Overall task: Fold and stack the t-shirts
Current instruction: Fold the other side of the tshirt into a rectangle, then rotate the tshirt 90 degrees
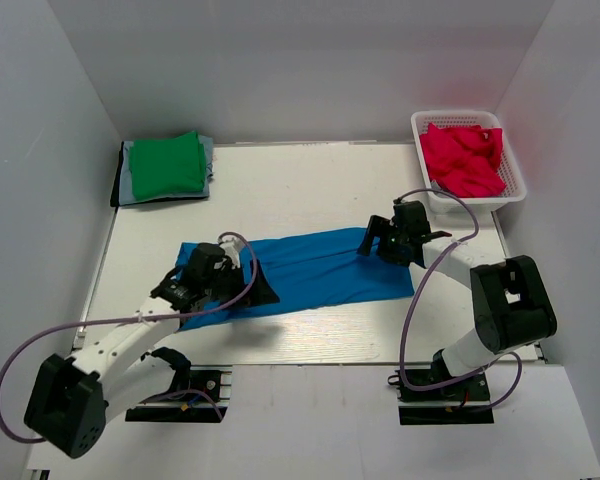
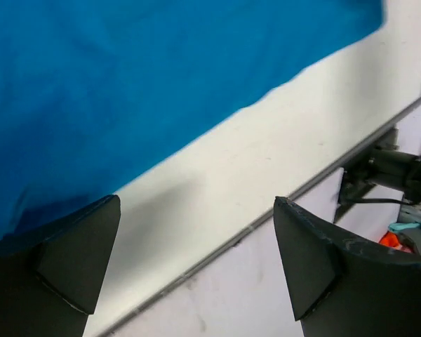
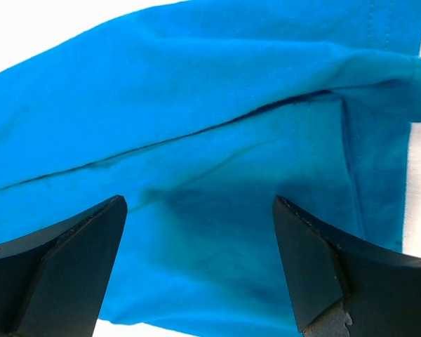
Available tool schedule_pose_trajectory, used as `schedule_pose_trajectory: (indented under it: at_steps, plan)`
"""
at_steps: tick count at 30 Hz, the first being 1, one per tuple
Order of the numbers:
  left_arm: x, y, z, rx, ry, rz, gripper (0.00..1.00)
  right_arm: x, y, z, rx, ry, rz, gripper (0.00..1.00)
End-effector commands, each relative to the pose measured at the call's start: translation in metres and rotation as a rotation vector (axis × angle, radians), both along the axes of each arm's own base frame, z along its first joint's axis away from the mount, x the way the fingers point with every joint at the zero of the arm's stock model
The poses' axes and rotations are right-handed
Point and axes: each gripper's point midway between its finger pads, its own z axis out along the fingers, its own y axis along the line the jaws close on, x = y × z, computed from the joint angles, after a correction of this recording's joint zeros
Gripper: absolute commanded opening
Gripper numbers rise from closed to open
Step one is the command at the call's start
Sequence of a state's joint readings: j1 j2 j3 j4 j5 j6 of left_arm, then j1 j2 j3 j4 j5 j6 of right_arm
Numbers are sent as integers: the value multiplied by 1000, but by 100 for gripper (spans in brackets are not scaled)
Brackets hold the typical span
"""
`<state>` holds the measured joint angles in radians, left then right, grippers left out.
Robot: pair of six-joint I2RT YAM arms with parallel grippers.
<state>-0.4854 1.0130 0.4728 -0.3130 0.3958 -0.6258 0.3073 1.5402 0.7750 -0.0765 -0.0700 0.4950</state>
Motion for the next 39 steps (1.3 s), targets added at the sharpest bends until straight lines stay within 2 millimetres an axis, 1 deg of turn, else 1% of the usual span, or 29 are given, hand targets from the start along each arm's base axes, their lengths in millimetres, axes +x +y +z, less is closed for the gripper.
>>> schedule_pose_trajectory:
  at_steps: [1,2,3,4,5,7,8,9,11,12,13,14,15,16,17,18,19,21,22,24,25,26,27,28,30,33,36,38,39]
  plan:
    - [17,-7,61,-55,-160,13,100,11,-4,12,-13,-56,-22,90]
    - [25,4,65,-5,-191,80,100,11,-5,12,-22,-58,-14,90]
    - [32,10,67,23,-201,126,100,14,-4,21,-26,-83,-11,90]
    - [39,17,72,41,-216,183,100,14,-7,20,-45,-78,-16,90]
    - [51,36,72,90,-193,353,100,18,-7,26,-50,-97,-6,90]
    - [60,49,66,139,-159,462,100,23,-5,40,-55,-140,16,90]
    - [67,63,58,179,-142,548,100,25,-4,44,-58,-156,26,90]
    - [71,68,42,227,-96,575,100,28,-3,47,-57,-167,28,90]
    - [79,83,24,326,-47,682,100,39,-6,43,-92,-184,11,90]
    - [76,87,12,369,16,717,100,41,-6,41,-112,-195,38,90]
    - [84,93,-2,440,62,752,100,51,-1,48,-108,-219,44,90]
    - [86,94,-9,465,87,770,100,53,2,44,-107,-211,62,90]
    - [95,94,-11,462,95,791,100,60,8,45,-119,-229,98,90]
    - [96,91,-18,466,111,782,100,66,12,48,-113,-241,108,90]
    - [99,90,-27,475,126,787,100,69,12,42,-123,-227,114,90]
    - [109,88,-26,447,114,813,100,76,15,48,-133,-251,133,90]
    - [111,93,-28,455,120,837,100,82,15,38,-148,-226,131,90]
    - [113,95,-32,457,125,847,100,87,17,38,-159,-220,144,90]
    - [117,100,-34,464,120,863,100,87,18,26,-168,-191,150,90]
    - [122,101,-33,458,117,875,100,84,16,18,-169,-157,145,90]
    - [122,106,-39,479,131,875,100,78,15,8,-152,-115,103,90]
    - [120,104,-43,480,145,867,100,76,6,2,-179,-94,58,90]
    - [125,103,-42,463,150,870,100,73,5,2,-152,-75,0,90]
    - [123,105,-49,479,172,860,100,62,-1,-11,-161,-41,-13,90]
    - [129,101,-48,449,176,844,100,52,-5,-21,-163,4,-40,90]
    - [135,97,-58,437,181,819,100,40,-7,-37,-170,62,-53,90]
    - [142,103,-71,467,191,810,100,33,-13,-41,-173,76,-83,90]
    - [164,102,-69,445,167,791,100,28,-15,-38,-172,75,-102,90]
    - [171,101,-72,446,174,783,100,27,-18,-29,-181,57,-108,90]
